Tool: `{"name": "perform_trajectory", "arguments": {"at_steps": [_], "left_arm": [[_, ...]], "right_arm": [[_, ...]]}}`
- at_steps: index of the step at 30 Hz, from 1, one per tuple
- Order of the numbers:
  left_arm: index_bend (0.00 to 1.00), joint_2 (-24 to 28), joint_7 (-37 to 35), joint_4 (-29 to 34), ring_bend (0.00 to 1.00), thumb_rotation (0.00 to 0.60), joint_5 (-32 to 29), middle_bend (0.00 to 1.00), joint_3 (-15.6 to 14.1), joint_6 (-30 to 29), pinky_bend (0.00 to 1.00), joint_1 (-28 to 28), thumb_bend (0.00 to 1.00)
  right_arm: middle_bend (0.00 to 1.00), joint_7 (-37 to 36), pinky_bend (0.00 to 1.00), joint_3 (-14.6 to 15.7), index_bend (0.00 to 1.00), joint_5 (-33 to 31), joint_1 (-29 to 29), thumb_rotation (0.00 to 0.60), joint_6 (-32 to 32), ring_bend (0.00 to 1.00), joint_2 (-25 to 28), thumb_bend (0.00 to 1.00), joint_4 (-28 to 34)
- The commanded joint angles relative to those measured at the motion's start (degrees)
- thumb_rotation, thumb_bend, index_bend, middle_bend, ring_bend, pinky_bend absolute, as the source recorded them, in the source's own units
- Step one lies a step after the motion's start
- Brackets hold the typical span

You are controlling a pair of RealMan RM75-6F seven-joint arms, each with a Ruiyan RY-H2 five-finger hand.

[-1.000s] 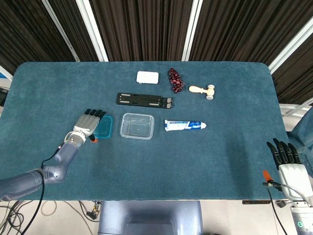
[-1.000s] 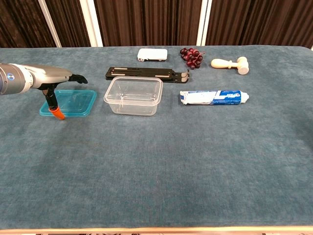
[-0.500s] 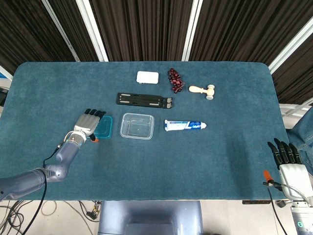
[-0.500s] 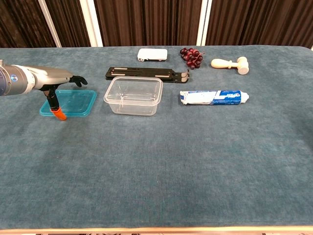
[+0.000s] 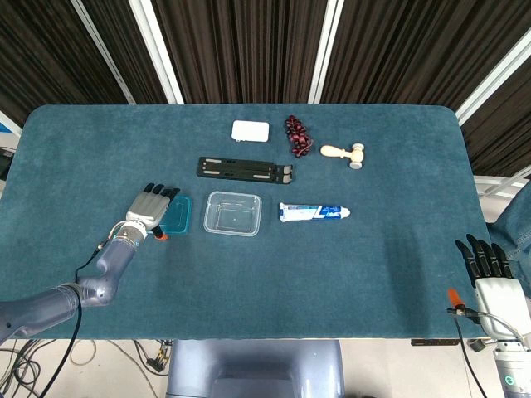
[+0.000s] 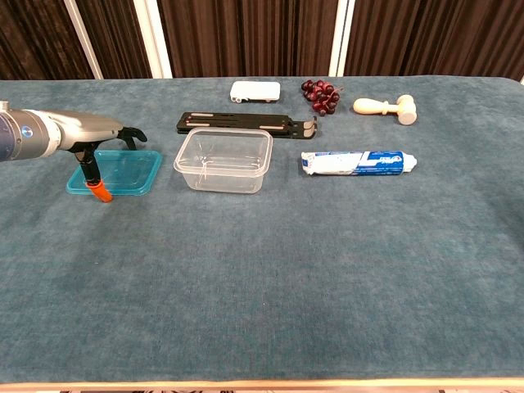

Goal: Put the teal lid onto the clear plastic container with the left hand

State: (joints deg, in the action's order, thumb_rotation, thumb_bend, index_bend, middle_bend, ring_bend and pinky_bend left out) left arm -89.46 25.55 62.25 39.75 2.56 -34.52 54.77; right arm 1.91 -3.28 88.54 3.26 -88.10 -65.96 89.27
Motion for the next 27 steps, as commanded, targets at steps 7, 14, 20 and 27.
{"name": "perform_trajectory", "arguments": {"at_steps": [7,14,20,27], "left_arm": [[0.00,-0.22,-0.17,-0.90,0.00,0.600,0.21,0.12,-0.23,0.49,0.00,0.17,0.09],[0.00,-0.44,0.17,-1.25,0.00,0.600,-0.02,0.22,-0.56,0.41,0.00,0.25,0.12],[0.00,-0.12,0.62,-1.00,0.00,0.600,-0.71,0.28,-0.80,0.25,0.00,0.29,0.18],[0.03,0.87,0.74,0.12,0.00,0.600,-0.81,0.35,-0.78,-0.81,0.00,0.01,0.36]], "right_arm": [[0.00,0.27,0.00,0.03,0.07,-0.13,-0.03,0.600,0.19,0.01,0.11,0.36,0.13],[0.00,0.37,0.00,-0.08,0.07,-0.33,-0.09,0.600,0.18,0.01,0.11,0.36,0.28],[0.00,0.43,0.00,-0.17,0.07,-0.53,-0.13,0.600,0.20,0.01,0.14,0.36,0.45],[0.00,0.33,0.00,-0.17,0.07,-0.65,-0.16,0.600,0.32,0.01,0.20,0.36,0.55]]}}
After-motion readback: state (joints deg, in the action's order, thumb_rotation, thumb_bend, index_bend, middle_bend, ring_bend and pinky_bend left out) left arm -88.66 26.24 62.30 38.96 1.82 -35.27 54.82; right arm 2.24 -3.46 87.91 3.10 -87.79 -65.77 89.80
